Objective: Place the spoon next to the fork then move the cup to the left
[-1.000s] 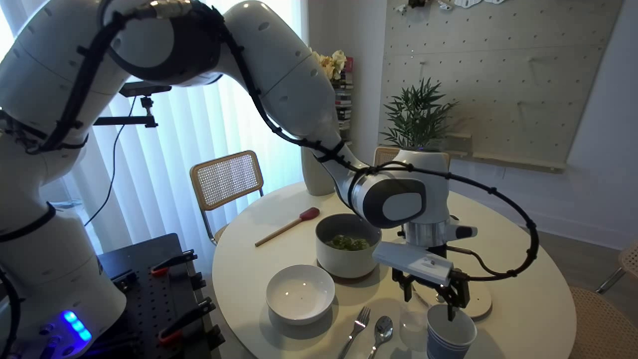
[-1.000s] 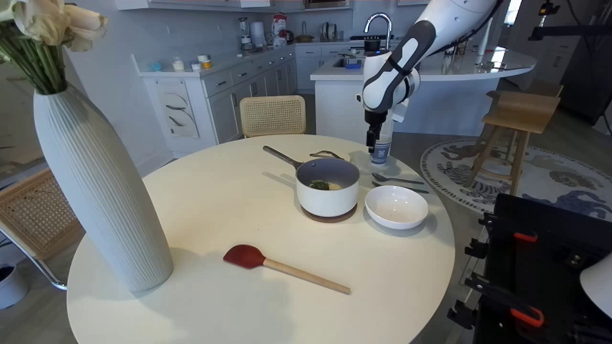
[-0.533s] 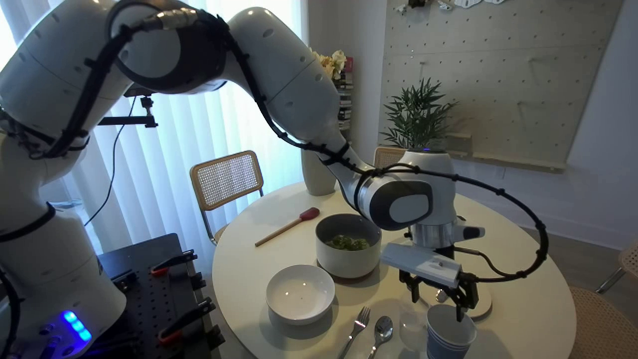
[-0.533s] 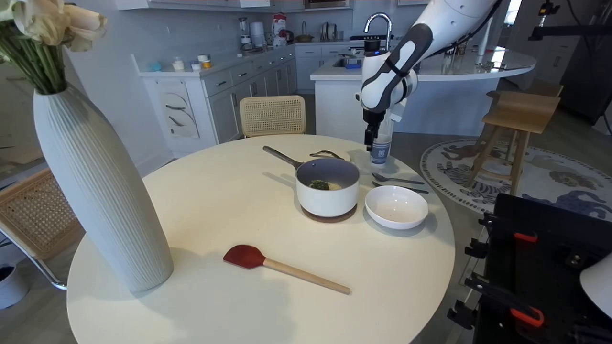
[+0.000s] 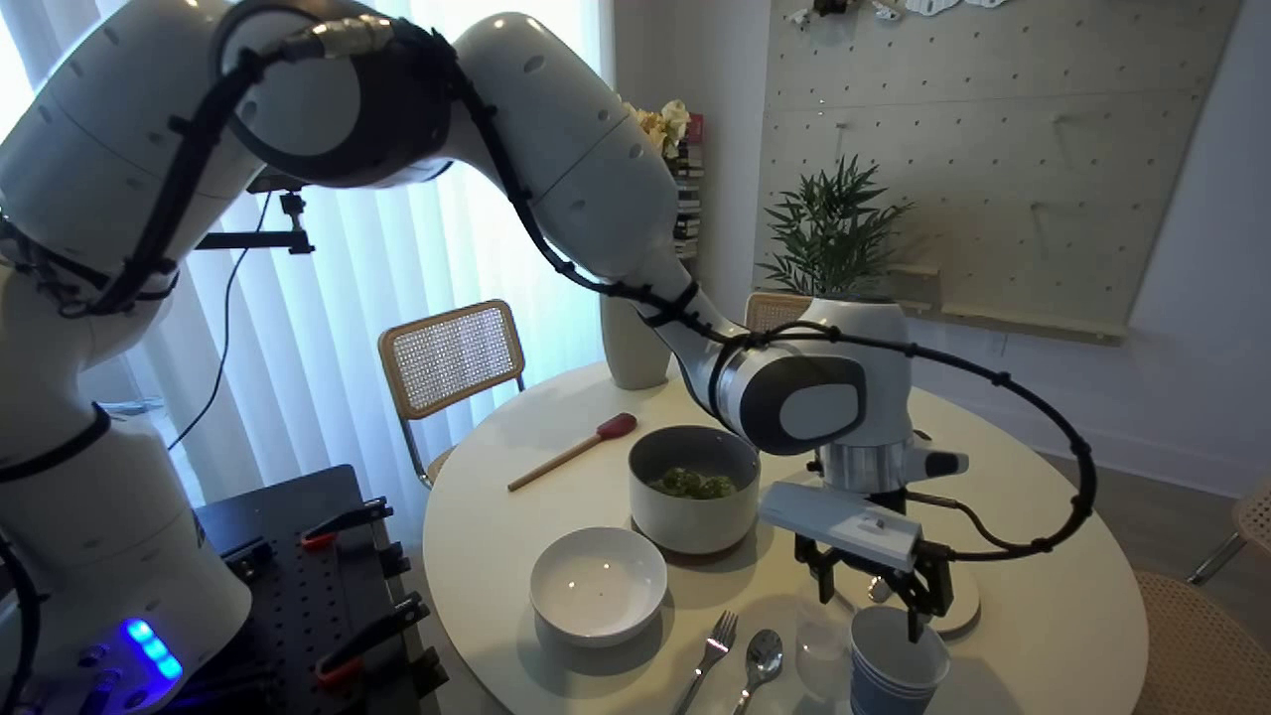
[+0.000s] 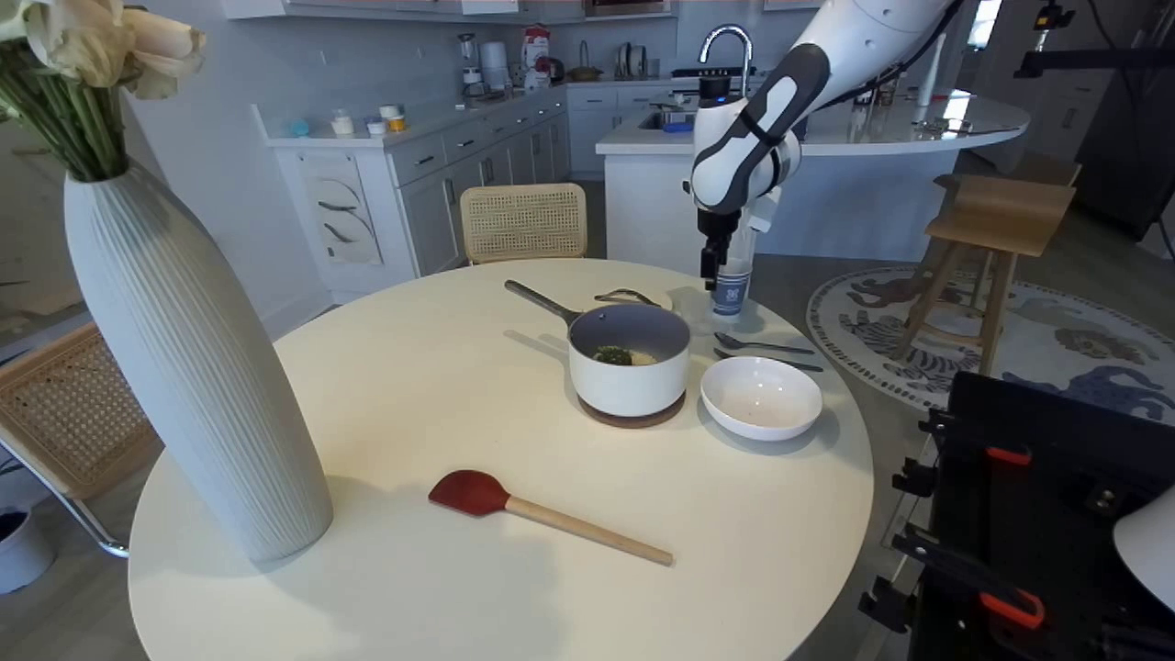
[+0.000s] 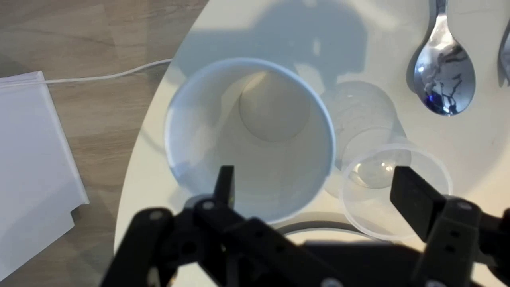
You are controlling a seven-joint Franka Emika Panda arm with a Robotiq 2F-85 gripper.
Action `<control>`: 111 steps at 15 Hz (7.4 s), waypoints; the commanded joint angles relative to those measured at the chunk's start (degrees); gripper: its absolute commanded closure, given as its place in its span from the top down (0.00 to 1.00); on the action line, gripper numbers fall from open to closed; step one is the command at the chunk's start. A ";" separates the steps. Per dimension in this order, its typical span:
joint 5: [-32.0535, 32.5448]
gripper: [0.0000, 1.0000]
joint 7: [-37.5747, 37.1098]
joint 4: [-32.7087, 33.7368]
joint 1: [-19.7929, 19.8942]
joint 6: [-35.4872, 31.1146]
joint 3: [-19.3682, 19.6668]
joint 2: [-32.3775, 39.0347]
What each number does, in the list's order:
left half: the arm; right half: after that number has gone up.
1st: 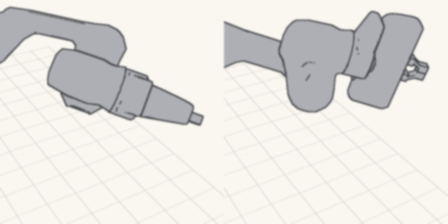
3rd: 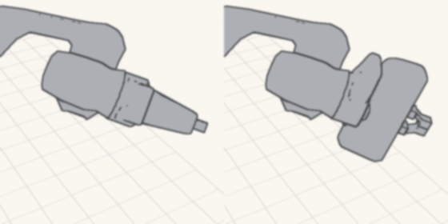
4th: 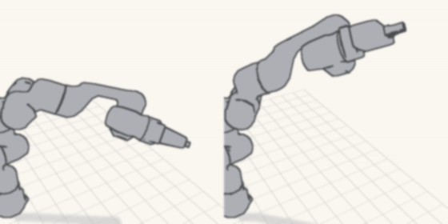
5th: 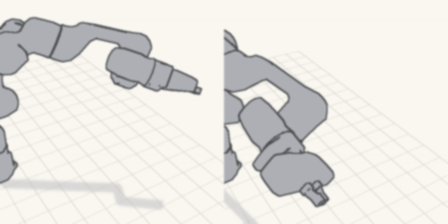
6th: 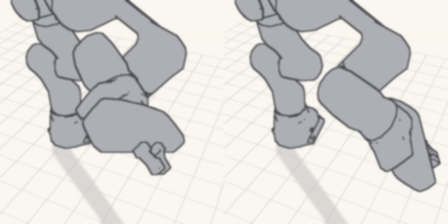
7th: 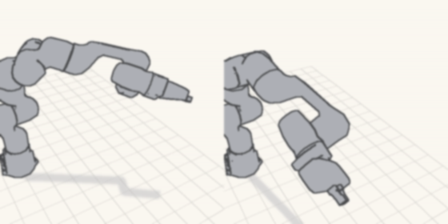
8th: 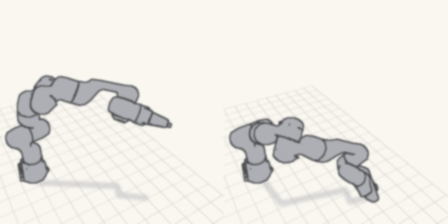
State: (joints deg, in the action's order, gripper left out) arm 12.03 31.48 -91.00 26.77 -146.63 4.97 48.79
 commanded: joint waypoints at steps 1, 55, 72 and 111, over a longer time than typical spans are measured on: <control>-1.66 1.00 1.78 2.34 0.36 5.79 -0.67 -0.02; -67.36 1.00 64.34 -27.70 37.36 -21.16 -33.74 -15.65; -22.23 1.00 17.30 -5.46 1.50 -8.11 0.50 -4.62; -15.45 0.06 12.30 22.92 0.60 30.17 2.22 8.75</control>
State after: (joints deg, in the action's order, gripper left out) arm -4.60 45.60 -66.34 28.59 -116.55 5.98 58.84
